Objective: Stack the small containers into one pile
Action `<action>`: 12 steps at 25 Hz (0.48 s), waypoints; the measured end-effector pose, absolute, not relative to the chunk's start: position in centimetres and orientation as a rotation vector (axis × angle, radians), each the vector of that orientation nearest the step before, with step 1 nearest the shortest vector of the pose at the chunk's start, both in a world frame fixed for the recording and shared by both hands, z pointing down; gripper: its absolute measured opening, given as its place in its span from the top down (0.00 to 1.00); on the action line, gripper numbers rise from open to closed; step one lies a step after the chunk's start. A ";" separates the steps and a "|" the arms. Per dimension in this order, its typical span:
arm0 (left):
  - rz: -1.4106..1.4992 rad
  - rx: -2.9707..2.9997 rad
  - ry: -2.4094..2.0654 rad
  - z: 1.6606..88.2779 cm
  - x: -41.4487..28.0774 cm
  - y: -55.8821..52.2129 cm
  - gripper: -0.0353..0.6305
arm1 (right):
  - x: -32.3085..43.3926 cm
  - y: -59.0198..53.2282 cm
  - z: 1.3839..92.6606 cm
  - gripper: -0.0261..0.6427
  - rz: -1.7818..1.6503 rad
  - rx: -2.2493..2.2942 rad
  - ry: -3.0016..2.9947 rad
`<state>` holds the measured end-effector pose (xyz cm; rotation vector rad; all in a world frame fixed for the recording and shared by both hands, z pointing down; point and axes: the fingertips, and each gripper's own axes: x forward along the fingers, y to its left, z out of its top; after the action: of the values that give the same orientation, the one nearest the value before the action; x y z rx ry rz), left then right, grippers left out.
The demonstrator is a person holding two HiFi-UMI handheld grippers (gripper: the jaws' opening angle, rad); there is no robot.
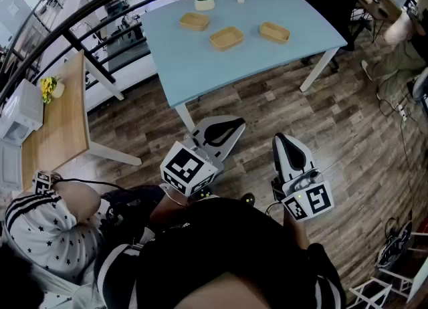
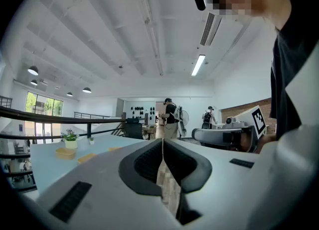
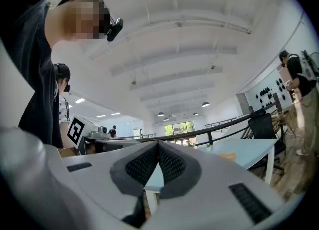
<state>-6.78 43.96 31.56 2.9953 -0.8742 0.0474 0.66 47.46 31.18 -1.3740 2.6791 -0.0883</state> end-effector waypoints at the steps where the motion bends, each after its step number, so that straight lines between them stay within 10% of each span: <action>1: 0.048 2.993 -0.878 31.5 -6.9 44.0 0.92 | 0.6 47.5 31.1 0.96 -0.088 -1.374 2.680; 12: 0.071 2.958 -0.930 32.1 -5.9 45.1 0.92 | 2.2 48.3 31.5 0.96 -0.168 -1.297 2.651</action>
<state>-5.92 45.10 32.13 2.9578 -0.9295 0.0708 2.16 48.27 31.47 -1.2968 2.6513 -0.1678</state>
